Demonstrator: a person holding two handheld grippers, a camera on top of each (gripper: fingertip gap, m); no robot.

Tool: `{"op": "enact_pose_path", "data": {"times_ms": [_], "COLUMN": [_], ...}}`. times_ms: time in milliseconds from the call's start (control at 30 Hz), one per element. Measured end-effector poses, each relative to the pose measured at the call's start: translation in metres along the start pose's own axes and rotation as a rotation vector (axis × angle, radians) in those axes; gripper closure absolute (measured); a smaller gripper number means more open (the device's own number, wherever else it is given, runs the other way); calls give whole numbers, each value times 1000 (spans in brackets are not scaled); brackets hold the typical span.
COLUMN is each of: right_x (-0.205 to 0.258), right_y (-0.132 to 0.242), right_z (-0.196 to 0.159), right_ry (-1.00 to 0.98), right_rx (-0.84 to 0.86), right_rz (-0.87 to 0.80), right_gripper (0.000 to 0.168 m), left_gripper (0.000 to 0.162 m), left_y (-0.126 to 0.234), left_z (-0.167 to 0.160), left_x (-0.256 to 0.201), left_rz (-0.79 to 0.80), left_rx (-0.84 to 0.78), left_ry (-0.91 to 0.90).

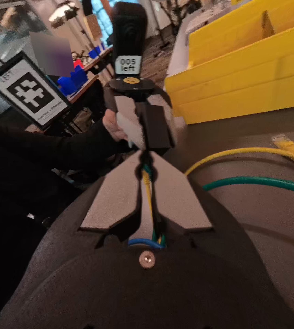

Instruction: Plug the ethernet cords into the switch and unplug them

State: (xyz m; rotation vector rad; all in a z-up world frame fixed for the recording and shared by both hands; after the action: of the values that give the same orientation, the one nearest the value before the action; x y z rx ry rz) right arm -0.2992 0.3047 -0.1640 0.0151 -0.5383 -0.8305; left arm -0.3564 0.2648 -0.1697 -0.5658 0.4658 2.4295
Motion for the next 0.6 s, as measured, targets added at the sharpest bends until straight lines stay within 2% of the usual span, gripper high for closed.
{"op": "enact_pose_path", "data": {"times_ms": [100, 200, 233, 267, 367, 467, 533, 600], "right_x": [-13, -13, -12, -10, -5, -20, -41, -56], "right_y": [8, 10, 10, 10, 10, 6, 11, 19], "right_z": [6, 10, 13, 16, 15, 13, 21, 35], "right_ry": [34, -10, -13, -13, 0, 56, 110, 155], "right_rx": [-32, -57, -79, -98, -85, -18, 16, 17], "right_rz": [-62, 21, 41, 64, 114, 4, -131, -191], "right_gripper": [168, 168, 146, 138, 138, 138, 144, 142], "left_gripper": [132, 132, 132, 133, 132, 131, 130, 128], "left_y": [10, 7, 5, 4, 3, 2, 2, 3], "left_z": [3, 4, 4, 4, 4, 3, 5, 7], "left_x": [1, -3, -5, -7, -3, 2, 8, 11], "left_rz": [13, 21, 4, -21, -37, -5, 55, 107], "left_rx": [8, 13, 12, 10, -14, -28, -38, -57], "left_ry": [-81, -117, -111, -105, -110, -121, -131, -135]}}
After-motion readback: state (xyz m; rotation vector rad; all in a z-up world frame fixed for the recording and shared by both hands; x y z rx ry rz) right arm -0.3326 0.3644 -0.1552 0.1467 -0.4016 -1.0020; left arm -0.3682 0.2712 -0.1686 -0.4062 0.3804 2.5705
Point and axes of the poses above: each gripper's, where its closed fingertips meet, y back along the fingers, z out of its top, x = y × z across the jaws, the point moved 4 cm from there along y, back along the fingers
